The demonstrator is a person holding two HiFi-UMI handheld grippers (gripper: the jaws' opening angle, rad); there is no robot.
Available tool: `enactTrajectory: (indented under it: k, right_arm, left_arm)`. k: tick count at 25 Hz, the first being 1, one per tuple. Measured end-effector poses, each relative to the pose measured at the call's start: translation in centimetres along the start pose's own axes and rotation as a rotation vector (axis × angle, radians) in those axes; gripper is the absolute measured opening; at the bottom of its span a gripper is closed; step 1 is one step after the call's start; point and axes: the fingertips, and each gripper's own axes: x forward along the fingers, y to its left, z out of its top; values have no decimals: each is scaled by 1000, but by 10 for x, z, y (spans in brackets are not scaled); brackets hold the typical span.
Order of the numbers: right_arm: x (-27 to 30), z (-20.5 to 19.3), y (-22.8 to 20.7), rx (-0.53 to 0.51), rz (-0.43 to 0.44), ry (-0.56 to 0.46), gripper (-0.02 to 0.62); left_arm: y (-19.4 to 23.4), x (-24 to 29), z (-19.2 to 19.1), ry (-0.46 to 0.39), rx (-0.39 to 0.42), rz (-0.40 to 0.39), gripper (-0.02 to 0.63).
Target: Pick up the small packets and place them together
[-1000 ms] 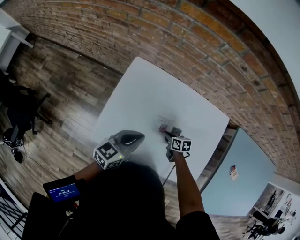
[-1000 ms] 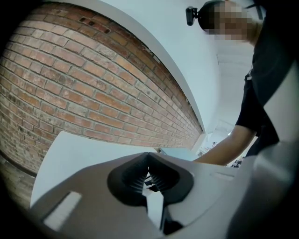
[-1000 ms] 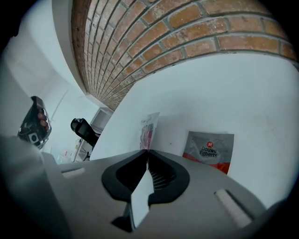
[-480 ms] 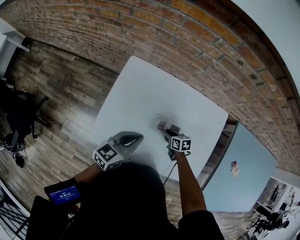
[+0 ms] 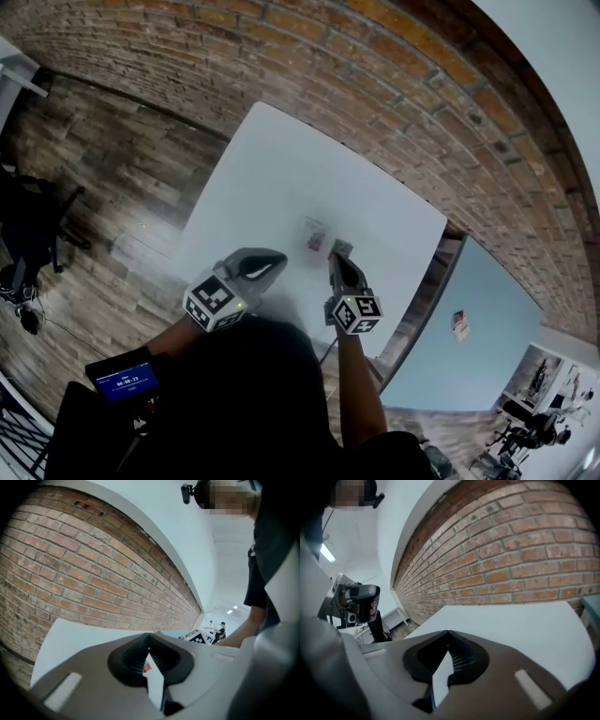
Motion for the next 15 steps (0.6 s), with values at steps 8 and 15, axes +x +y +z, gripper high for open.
enactTrajectory:
  k: [8, 15]
  right_arm:
    - [-89, 84, 49, -129, -225, -288, 3]
    - [-143, 113, 62, -178, -322, -415, 2]
  left_arm:
    - [-8, 2, 41, -95, 98, -49, 0]
    - [-49, 18, 47, -148, 170, -55, 0]
